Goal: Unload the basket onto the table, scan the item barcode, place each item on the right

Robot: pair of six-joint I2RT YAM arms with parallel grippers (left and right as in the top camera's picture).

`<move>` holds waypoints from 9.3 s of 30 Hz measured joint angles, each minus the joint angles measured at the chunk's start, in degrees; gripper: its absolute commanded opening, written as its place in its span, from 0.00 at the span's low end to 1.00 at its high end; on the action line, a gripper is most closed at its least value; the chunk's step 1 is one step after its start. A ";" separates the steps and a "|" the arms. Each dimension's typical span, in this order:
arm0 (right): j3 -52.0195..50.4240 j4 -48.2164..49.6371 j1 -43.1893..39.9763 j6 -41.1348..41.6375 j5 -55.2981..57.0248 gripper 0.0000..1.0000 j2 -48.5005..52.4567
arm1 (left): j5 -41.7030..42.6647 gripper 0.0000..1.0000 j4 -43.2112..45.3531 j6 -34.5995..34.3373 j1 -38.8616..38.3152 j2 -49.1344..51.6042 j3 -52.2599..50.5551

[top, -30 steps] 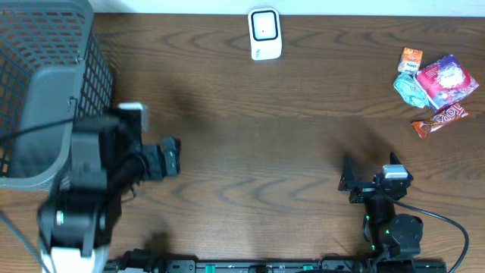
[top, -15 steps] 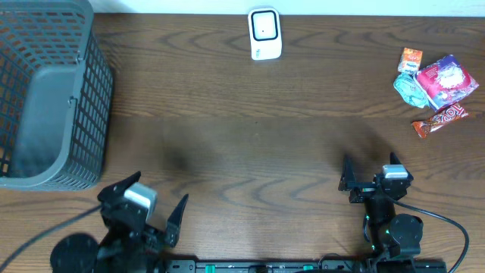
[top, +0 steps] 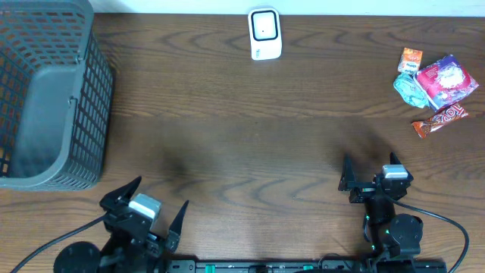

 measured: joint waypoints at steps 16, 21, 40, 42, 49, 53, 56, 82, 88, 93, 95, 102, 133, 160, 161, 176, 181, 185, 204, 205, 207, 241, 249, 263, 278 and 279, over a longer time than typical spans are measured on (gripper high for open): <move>0.00 -0.02 0.00 0.00 0.00 0.99 0.00 | 0.02 0.98 28.28 2.12 0.00 -4.55 -18.80; 0.00 0.00 0.00 0.00 0.00 0.99 0.00 | 0.20 0.98 35.36 1.77 0.28 -7.78 -24.76; -0.02 0.00 0.00 0.00 0.00 0.99 0.00 | -0.07 0.98 62.73 -11.58 4.07 -7.96 -41.97; 0.00 0.00 0.00 0.00 0.00 0.99 0.00 | -1.11 0.98 62.99 -13.29 4.07 -7.96 -42.07; -0.02 0.00 0.00 0.00 0.00 0.99 0.00 | -5.86 0.98 60.22 -16.61 4.09 -7.98 -42.07; -0.02 0.00 0.00 0.00 0.00 0.99 0.00 | -7.87 0.98 54.38 -17.31 4.11 -7.98 -42.07; 0.00 0.00 0.00 0.00 0.00 0.99 0.00 | -8.79 0.98 50.66 -17.46 4.24 -7.98 -42.07; -0.02 0.00 0.00 0.00 0.00 0.99 0.00 | -15.39 0.98 46.38 -15.96 4.39 -7.98 -41.38; -0.02 -0.02 0.00 0.00 0.00 0.99 0.00 | -15.52 0.98 46.34 -14.25 4.39 -7.96 -41.35; 0.00 0.00 0.00 0.00 0.00 0.99 0.00 | -15.52 0.98 46.31 -13.99 4.39 -7.15 -41.35; 0.00 -0.02 0.00 0.00 0.00 0.99 0.00 | -15.52 0.98 46.34 -13.97 4.39 -6.27 -41.35; -0.02 0.00 0.00 0.00 0.00 0.99 0.00 | -15.50 0.98 46.34 -13.97 4.39 -6.29 -41.35; 0.00 -0.02 0.00 0.00 0.00 0.99 0.00 | -15.52 0.98 46.38 -13.97 4.39 -7.87 -41.35; 0.00 -0.02 0.00 0.00 0.00 0.99 0.00 | -15.50 0.98 46.38 -13.97 4.39 -7.87 -41.35; -0.02 0.00 0.00 0.00 0.00 0.99 0.00 | -15.52 0.98 46.38 -13.97 4.39 -7.87 -41.35; -0.02 -0.02 0.00 -0.66 0.04 0.99 0.00 | -15.52 0.97 46.38 -13.97 4.39 -7.87 -41.35; -0.02 -0.02 0.00 -2.21 0.04 0.99 0.00 | -15.52 0.98 46.38 -13.97 4.39 -7.87 -41.35; -0.02 -0.02 -0.02 -3.41 0.04 0.99 0.00 | -15.52 0.98 46.38 -13.97 4.39 -7.87 -41.35; 0.00 -0.02 -0.02 -4.07 0.04 0.99 0.00 | -15.50 0.98 46.38 -13.97 4.39 -7.87 -41.35; 0.00 -0.02 -0.02 -4.04 0.04 0.99 0.00 | -15.52 0.98 46.38 -13.97 4.39 -7.87 -41.35; 0.00 -0.02 -0.02 -4.04 0.04 0.99 0.00 | -15.52 0.98 46.38 -13.97 4.39 -7.87 -41.35; 0.00 -0.02 -0.02 -4.07 0.04 0.99 0.00 | -15.52 0.98 46.38 -13.97 4.39 -7.87 -41.35; 0.00 -0.02 -0.02 -4.07 0.04 0.99 0.00 | -15.52 0.98 46.38 -13.97 4.39 -7.87 -41.35; 0.00 -0.02 -0.02 -4.04 0.04 0.99 0.00 | -15.52 0.98 46.38 -13.97 4.39 -7.87 -41.35; 0.00 -0.02 -0.02 -4.07 0.07 0.99 0.00 | -15.52 0.98 46.38 -13.97 4.39 -7.87 -41.35; -0.02 -0.02 -0.02 -4.07 0.04 0.99 0.00 | -15.52 0.98 46.38 -13.97 4.39 -7.87 -41.35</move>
